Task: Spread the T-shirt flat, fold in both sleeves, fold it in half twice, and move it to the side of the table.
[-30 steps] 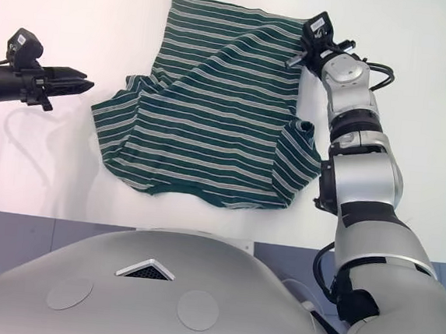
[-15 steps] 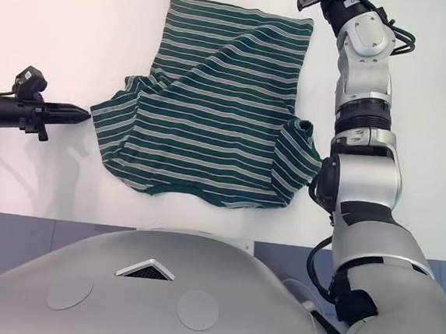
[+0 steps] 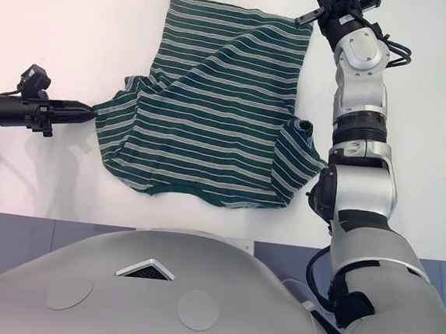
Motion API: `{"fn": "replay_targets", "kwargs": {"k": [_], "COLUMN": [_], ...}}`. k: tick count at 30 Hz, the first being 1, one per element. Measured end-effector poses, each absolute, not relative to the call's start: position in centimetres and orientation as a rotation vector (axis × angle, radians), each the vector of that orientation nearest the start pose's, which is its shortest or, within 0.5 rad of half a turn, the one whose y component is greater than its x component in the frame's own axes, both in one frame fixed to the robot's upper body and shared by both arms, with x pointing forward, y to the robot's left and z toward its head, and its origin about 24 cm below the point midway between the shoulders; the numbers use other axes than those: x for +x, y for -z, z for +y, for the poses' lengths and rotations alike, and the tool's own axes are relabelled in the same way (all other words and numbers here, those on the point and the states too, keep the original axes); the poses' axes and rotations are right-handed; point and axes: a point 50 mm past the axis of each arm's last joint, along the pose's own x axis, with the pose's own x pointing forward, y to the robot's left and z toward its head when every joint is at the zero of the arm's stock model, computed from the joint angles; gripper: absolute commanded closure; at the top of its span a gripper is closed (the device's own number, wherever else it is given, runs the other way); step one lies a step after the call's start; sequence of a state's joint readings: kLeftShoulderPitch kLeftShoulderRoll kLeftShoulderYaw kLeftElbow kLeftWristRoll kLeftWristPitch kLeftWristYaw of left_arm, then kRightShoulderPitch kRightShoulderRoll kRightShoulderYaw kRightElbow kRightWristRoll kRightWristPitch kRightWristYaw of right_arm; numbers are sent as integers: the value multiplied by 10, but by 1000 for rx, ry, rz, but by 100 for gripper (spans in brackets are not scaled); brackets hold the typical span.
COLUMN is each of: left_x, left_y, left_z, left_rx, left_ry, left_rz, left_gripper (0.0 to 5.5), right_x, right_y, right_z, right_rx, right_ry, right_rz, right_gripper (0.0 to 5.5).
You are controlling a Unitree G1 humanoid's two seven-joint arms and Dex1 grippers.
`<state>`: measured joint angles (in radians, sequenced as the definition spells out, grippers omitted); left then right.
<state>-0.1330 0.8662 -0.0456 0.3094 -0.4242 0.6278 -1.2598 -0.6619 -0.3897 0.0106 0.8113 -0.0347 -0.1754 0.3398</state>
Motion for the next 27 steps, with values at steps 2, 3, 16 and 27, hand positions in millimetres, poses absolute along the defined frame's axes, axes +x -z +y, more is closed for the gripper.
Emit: {"fn": "replay_targets", "kwargs": {"k": [2,3,16,27], "left_x": [222,222,213,208], "left_y": [-46,-45,-39,-33], "left_z": [295,294,265,144], "left_rx": [-143,-147,-283,-118], "left_ry": [908,907,982,1222], "left_rz": [869,872,833,739], "left_gripper": [417,436,549,495], "right_x": [365,365,356,327], "right_y": [-88,-88,-79,-72], "right_z": [-210,-210,-211,-231], "right_rx": [-416,-418,-441,-426], "right_ry": [-290,-290,-315,-260], "right_rz": [40,41,71,156], "right_gripper": [550,550,550,529]}}
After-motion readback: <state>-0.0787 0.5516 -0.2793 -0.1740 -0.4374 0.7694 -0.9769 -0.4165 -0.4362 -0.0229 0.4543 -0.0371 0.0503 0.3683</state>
